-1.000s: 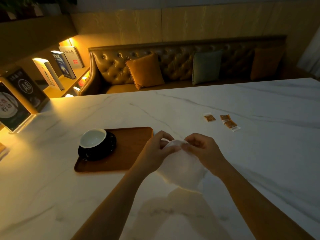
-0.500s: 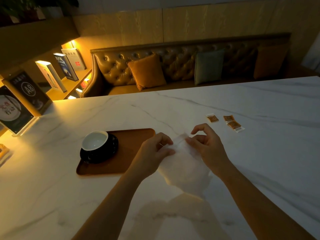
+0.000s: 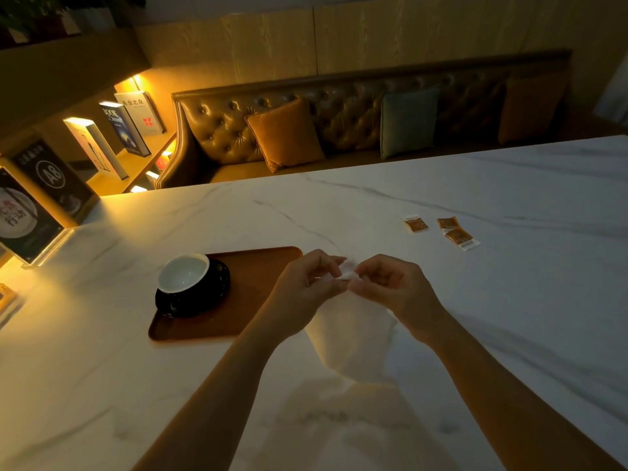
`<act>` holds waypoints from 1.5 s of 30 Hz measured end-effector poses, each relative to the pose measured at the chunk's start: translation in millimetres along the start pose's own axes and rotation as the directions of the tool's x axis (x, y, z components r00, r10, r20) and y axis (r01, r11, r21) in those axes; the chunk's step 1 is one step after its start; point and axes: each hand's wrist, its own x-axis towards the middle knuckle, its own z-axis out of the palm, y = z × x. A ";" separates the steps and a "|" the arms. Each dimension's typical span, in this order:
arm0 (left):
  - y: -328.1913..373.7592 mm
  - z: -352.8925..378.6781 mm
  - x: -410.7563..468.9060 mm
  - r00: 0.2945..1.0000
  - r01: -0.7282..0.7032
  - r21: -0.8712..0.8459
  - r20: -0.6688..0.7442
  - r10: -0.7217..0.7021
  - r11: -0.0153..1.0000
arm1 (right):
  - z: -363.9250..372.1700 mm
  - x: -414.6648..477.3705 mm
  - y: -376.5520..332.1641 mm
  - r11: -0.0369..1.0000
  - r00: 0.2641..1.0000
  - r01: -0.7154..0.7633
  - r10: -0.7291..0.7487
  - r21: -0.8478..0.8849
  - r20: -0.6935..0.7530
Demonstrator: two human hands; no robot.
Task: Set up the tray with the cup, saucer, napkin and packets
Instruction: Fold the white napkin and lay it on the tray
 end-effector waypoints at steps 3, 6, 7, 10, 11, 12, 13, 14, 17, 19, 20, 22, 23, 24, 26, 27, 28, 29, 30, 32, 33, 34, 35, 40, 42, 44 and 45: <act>4.6 1.7 -2.0 1.000 0.005 -0.019 -0.022 -0.005 1.000 | 2.6 -1.9 0.0 1.000 1.000 0.027 -0.027 -0.015 -0.009; 7.9 2.7 -5.2 0.994 0.032 -0.132 -0.102 -0.045 0.991 | 4.4 -3.0 -1.5 1.000 0.999 0.028 -0.028 -0.003 -0.030; 8.9 3.0 -5.6 0.991 0.043 -0.153 -0.121 -0.061 0.987 | 4.9 -2.9 -1.2 0.999 0.999 0.032 -0.033 -0.018 -0.036; 13.0 1.8 -6.0 0.987 0.053 -0.188 -0.138 -0.080 0.981 | 7.7 -2.7 -5.3 0.998 0.997 0.044 -0.046 -0.044 -0.064; 14.7 1.1 -5.9 0.988 0.046 -0.189 -0.135 -0.073 0.981 | 8.3 -2.6 -5.9 0.999 0.996 0.046 -0.048 -0.028 -0.078; 16.3 0.4 -6.0 0.990 0.038 -0.184 -0.130 -0.063 0.982 | 8.6 -2.8 -7.2 0.999 0.995 0.041 -0.041 0.002 -0.092; 17.7 -0.2 -6.1 0.990 0.031 -0.176 -0.127 -0.054 0.984 | 8.6 -2.9 -8.3 0.999 0.995 0.034 -0.030 0.036 -0.100; 18.9 -0.6 -6.3 0.991 0.025 -0.167 -0.124 -0.046 0.986 | 8.1 -3.1 -9.0 0.998 0.995 0.023 -0.017 0.057 -0.100; 21.7 -1.1 -6.8 0.994 0.021 -0.110 -0.103 -0.032 0.994 | 6.8 -4.0 -10.5 0.999 0.999 0.005 -0.002 0.053 -0.051; 23.4 -1.9 -7.4 0.997 0.019 -0.042 -0.067 -0.022 0.999 | 6.7 -4.6 -10.8 1.000 0.999 0.021 -0.021 0.017 -0.029; 24.0 -3.2 -7.4 0.999 0.021 -0.001 -0.041 -0.021 1.000 | 6.1 -4.7 -11.2 0.999 0.999 0.032 -0.032 -0.011 -0.035; 24.4 -6.4 -6.8 0.999 0.034 0.117 0.025 -0.037 0.993 | 3.4 -4.0 -11.5 0.998 0.997 0.040 -0.043 -0.053 -0.062; 23.9 -8.3 -6.4 0.997 0.040 0.189 0.057 -0.052 0.981 | 1.3 -3.3 -12.0 0.998 0.996 0.038 -0.042 -0.050 -0.080; 22.9 -10.2 -6.0 0.995 0.046 0.257 0.079 -0.068 0.965 | -1.6 -2.4 -13.1 0.999 0.994 0.037 -0.040 -0.032 -0.099; 18.7 -15.6 -6.4 0.991 0.065 0.331 0.093 -0.101 0.941 | -9.4 -0.5 -16.2 0.999 0.990 0.048 -0.045 0.021 -0.134; 16.3 -19.2 -7.3 0.989 0.083 0.339 0.086 -0.119 0.937 | -13.9 0.1 -17.8 0.998 0.987 0.059 -0.053 0.037 -0.155; 14.7 -23.0 -8.6 0.988 0.103 0.333 0.071 -0.134 0.937 | -18.8 0.7 -18.7 0.997 0.982 0.070 -0.061 0.043 -0.176; 13.7 -26.6 -10.1 0.988 0.120 0.312 0.050 -0.143 0.942 | -22.9 1.1 -19.4 0.996 0.980 0.075 -0.065 0.043 -0.190; 13.2 -29.8 -11.2 0.989 0.130 0.278 0.026 -0.143 0.952 | -26.3 1.7 -19.1 0.996 0.979 0.079 -0.071 0.036 -0.192; 13.5 -33.0 -11.9 0.993 0.114 0.225 -0.040 -0.108 0.968 | -28.9 3.0 -17.6 0.997 0.982 0.078 -0.074 0.014 -0.174; 15.1 -33.2 -11.7 0.994 0.095 0.207 -0.071 -0.081 0.974 | -28.8 3.9 -17.3 0.998 0.983 0.071 -0.069 0.003 -0.169; 18.0 -32.4 -11.0 0.994 0.075 0.179 -0.095 -0.058 0.981 | -28.6 5.0 -17.5 0.998 0.984 0.061 -0.061 -0.008 -0.169; 21.8 -31.2 -9.9 0.992 0.053 0.139 -0.117 -0.037 0.989 | -28.4 6.3 -18.8 0.998 0.983 0.054 -0.057 -0.018 -0.175; 40.6 -25.4 1.8 0.964 -0.072 0.108 -0.249 0.097 0.992 | -31.0 10.1 -36.4 0.996 0.971 0.080 -0.088 -0.045 -0.221; 45.4 -25.8 -1.2 0.973 -0.028 -0.004 -0.231 0.026 1.000 | -34.2 6.3 -43.7 0.999 0.984 0.047 -0.047 -0.008 -0.171; 49.2 -29.3 -11.2 0.986 0.085 -0.202 -0.122 -0.111 0.976 | -39.9 -2.5 -47.9 0.994 0.996 -0.048 0.055 0.095 -0.073; 49.8 -31.4 -17.3 0.986 0.139 -0.284 -0.049 -0.159 0.949 | -43.1 -8.1 -49.4 0.984 0.993 -0.114 0.116 0.140 -0.005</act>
